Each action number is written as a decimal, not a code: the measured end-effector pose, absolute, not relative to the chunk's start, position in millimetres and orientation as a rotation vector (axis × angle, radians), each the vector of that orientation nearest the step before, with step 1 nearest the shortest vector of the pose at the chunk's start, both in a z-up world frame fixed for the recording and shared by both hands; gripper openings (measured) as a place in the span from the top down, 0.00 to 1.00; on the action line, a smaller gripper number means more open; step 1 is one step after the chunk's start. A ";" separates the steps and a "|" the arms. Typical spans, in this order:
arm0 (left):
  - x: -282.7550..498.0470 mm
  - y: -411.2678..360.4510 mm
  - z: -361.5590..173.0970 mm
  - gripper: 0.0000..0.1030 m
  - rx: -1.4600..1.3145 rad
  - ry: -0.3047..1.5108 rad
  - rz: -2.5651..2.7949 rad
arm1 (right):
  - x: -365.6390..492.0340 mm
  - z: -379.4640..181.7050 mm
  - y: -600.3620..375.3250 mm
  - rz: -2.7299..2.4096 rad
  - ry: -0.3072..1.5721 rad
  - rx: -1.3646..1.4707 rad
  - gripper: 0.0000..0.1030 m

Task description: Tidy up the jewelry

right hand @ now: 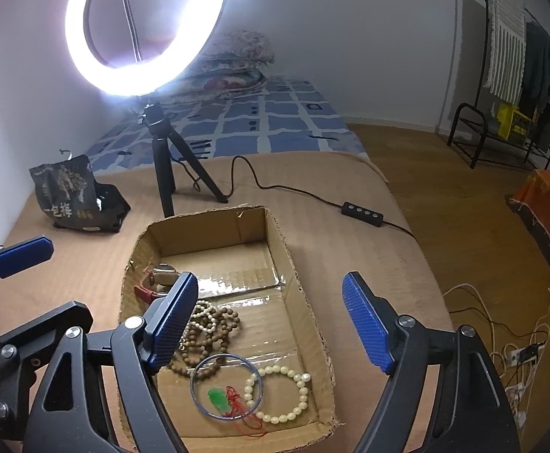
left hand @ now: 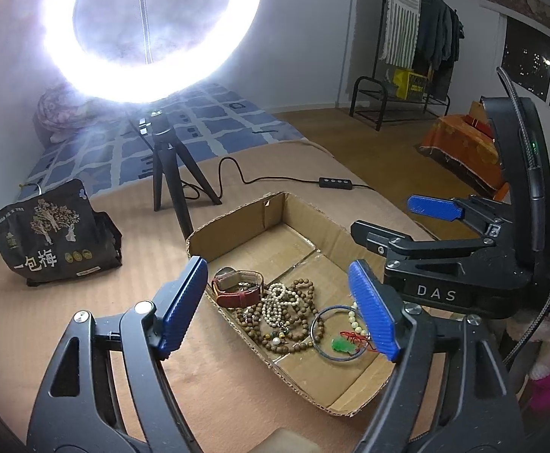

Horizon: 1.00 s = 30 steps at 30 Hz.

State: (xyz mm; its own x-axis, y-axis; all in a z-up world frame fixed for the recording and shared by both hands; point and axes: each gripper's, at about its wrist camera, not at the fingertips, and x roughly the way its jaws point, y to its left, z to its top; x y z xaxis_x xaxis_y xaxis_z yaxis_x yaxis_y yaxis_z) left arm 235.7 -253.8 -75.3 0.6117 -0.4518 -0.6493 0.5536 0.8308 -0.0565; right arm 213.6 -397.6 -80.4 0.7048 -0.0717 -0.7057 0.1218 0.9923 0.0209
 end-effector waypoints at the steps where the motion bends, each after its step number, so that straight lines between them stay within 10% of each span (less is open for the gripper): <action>1: 234.9 -254.1 -74.9 0.23 0.160 0.706 -0.580 | 213.3 -80.2 -397.3 -0.110 0.783 0.067 0.23; 30: 170.7 -203.0 -15.5 0.15 0.131 0.622 -0.536 | 150.4 -16.6 -357.6 -0.132 0.697 0.025 0.23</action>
State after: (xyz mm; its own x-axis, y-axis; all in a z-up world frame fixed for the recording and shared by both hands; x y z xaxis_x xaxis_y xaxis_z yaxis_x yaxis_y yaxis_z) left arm 170.7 -203.0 -15.5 0.6816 -0.4379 -0.5862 0.5150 0.8562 -0.0409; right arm 150.4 -357.6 -16.6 0.7590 -0.1128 -0.6412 0.1293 0.9914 -0.0213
